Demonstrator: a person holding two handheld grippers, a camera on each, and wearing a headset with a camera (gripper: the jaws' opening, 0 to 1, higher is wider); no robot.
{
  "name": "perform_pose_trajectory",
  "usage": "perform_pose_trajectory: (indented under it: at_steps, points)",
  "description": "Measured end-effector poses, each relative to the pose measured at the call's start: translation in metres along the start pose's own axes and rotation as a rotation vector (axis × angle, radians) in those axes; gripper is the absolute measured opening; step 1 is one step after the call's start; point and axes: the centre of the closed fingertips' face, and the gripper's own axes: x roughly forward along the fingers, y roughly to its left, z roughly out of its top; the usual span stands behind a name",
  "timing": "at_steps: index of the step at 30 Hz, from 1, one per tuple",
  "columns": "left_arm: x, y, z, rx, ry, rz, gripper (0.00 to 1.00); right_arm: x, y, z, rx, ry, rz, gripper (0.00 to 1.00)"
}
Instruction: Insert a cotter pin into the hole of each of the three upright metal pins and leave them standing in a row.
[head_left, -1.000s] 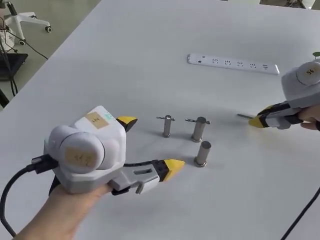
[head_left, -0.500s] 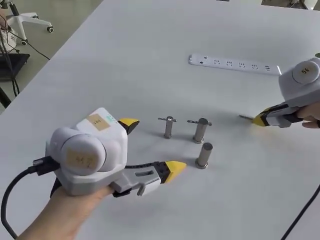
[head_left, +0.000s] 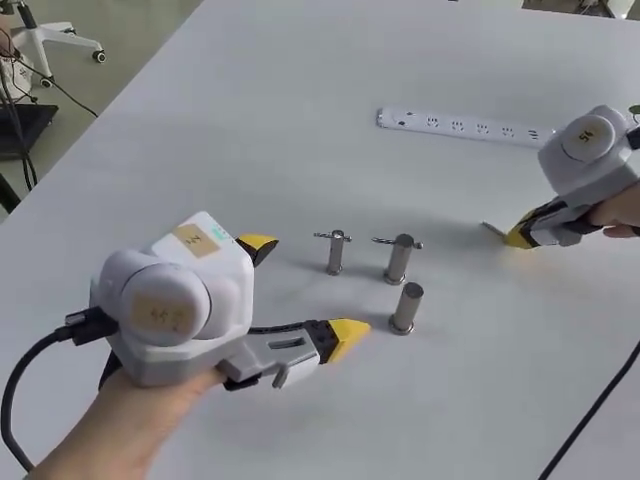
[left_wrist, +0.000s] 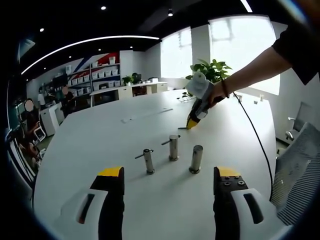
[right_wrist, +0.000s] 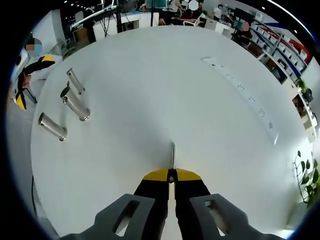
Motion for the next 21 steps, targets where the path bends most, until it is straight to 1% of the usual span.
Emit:
perform_pose_trajectory:
  at_steps: [5,10,13,16,21]
  points:
    - [-0.001,-0.001,-0.001,0.001,0.002,-0.002,0.7,0.003,-0.005,0.001,-0.003,0.002,-0.004,0.0]
    - [0.0,-0.004,-0.002,-0.01,0.007,-0.009,0.68,0.001,-0.002,0.003,-0.013,0.005,-0.009,0.0]
    - [0.0,-0.006,-0.002,-0.015,0.009,-0.017,0.67,0.0,-0.005,0.004,-0.011,-0.004,-0.013,0.0]
    - [0.0,-0.007,-0.001,-0.015,0.006,-0.02,0.66,-0.007,-0.002,0.007,-0.012,-0.016,-0.021,0.0]
    - [-0.001,-0.009,0.0,-0.011,0.009,-0.026,0.64,-0.02,0.006,0.016,-0.023,-0.056,-0.025,0.0]
